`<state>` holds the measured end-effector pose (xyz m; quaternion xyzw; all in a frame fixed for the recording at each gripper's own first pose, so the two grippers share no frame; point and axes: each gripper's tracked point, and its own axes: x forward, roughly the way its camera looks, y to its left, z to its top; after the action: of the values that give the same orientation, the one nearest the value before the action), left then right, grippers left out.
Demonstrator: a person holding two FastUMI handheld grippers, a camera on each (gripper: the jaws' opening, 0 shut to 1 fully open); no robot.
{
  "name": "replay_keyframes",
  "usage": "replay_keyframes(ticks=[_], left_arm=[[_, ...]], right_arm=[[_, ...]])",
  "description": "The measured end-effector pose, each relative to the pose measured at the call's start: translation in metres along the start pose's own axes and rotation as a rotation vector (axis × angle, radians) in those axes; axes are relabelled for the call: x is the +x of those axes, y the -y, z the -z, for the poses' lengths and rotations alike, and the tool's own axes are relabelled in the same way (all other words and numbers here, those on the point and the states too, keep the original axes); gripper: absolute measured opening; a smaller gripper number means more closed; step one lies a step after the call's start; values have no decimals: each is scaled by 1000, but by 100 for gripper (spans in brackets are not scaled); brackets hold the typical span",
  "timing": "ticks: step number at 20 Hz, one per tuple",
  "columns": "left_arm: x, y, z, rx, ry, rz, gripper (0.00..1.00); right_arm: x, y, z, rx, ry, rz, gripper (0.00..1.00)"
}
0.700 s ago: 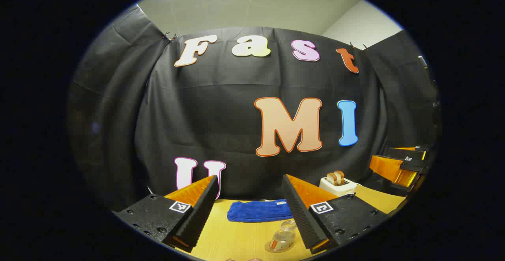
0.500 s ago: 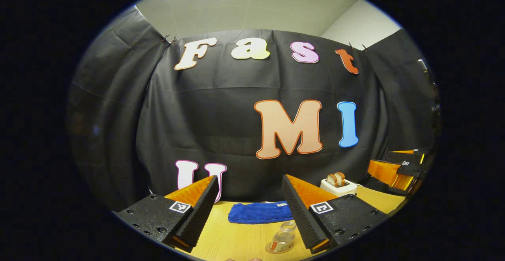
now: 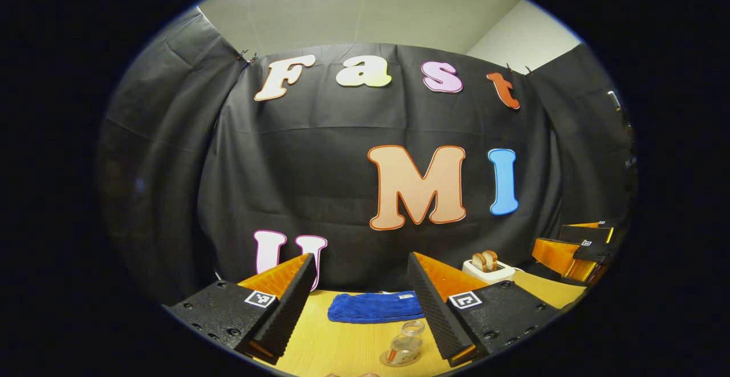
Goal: Open the teacup lid with one hand, grasp the water bottle and pour water into the teacup with the other hand; after pouring, place the water bottle on the coaster and then close the teacup lid.
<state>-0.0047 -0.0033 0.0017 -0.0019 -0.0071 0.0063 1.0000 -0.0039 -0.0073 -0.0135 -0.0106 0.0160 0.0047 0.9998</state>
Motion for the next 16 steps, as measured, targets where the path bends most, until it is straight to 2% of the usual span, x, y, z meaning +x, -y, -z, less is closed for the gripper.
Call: replay_keyframes(ticks=[1,3,4,5,7,9,10,16], left_arm=[[-1,1,-1,1,-1,1,90],[-1,-1,1,2,-6,1,94],[-2,-2,1,2,-8,-1,91],[-3,-4,3,0,-9,-4,94],[-6,-7,5,-4,-21,-9,94],[-10,-11,8,0,-32,-15,94],[-12,-14,7,7,-35,-21,90],[-20,-29,7,46,-42,-52,93]], right_arm=[[0,0,4,-3,-7,-4,92],[3,-3,13,-4,-24,-24,93],[5,-3,19,-8,-33,-28,96],[8,-2,28,-15,-45,-31,98],[11,-2,50,-28,-81,-41,100],[16,1,71,-36,-110,-44,98],[18,3,81,-39,-129,-41,98],[33,6,156,-30,-298,-54,99]])
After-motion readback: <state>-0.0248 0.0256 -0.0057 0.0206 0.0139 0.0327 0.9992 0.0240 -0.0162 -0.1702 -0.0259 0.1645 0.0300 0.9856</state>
